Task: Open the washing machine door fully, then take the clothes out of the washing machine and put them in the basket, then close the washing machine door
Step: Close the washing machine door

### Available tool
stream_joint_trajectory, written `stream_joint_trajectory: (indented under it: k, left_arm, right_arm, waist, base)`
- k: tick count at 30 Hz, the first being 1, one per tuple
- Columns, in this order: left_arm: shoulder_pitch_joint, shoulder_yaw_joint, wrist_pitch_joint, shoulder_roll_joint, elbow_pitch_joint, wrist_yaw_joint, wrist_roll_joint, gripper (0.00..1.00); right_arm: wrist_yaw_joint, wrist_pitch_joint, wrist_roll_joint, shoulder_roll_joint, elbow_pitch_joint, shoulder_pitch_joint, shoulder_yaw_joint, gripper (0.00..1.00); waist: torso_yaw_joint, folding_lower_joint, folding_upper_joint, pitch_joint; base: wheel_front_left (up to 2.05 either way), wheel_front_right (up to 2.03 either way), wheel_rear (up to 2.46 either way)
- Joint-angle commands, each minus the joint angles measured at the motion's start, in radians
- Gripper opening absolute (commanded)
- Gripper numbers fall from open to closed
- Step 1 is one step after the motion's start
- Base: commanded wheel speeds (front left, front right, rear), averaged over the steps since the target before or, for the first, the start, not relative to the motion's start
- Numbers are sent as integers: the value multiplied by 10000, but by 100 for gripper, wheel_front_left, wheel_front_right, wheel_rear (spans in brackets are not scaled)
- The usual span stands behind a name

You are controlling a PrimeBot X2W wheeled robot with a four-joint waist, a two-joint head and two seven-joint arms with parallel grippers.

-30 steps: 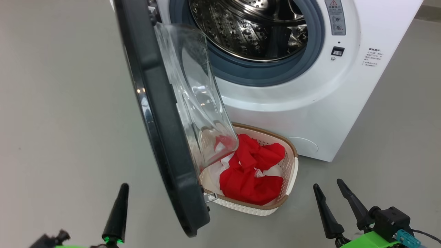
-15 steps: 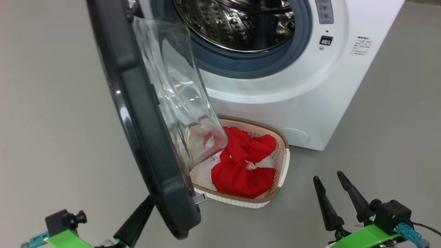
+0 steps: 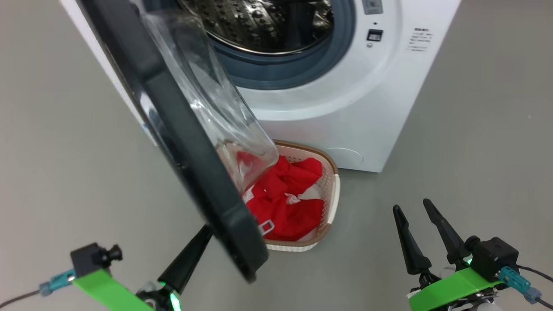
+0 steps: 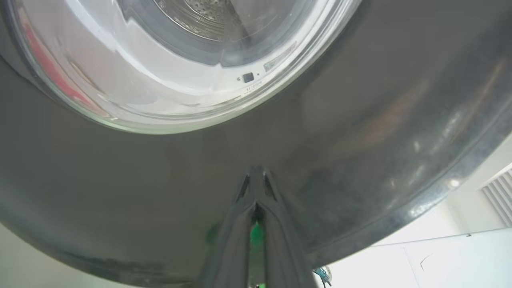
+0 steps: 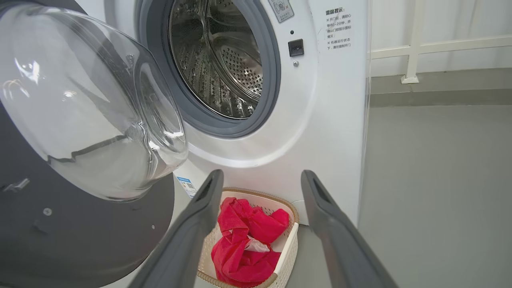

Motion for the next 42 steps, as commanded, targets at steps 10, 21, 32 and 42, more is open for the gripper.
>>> stream_joint_trajectory:
  k: [10,21,32,42]
  left_arm:
    - [-1733,-413,-803,97,394,-67,601,0]
    - [-3261,-1038,-2082,546,1488,-67,991,0]
    - [-5051,-1939,-3760,1060,2818,-67,1375,0]
    - [-6641,-2578,-5164,1314,4289,-67,1461,0]
  right_arm:
    - [75,-65,57,74,-306,-603,72,100]
    - [75,-65,125,167,-327,-829,32,100]
    - [75,-65,390,192,-340,-1007,113,100]
    - [75,-65,683,193,-346,-1069,216,100]
  waist:
    - [-1136,0,-1,590]
    - [-2110,0,-1,961]
    - [-2812,0,-1,1233]
    - [-3475,0,-1,1323]
  base:
    - [0,0,0]
    - [0,0,0]
    - [0,0,0]
    - [0,0,0]
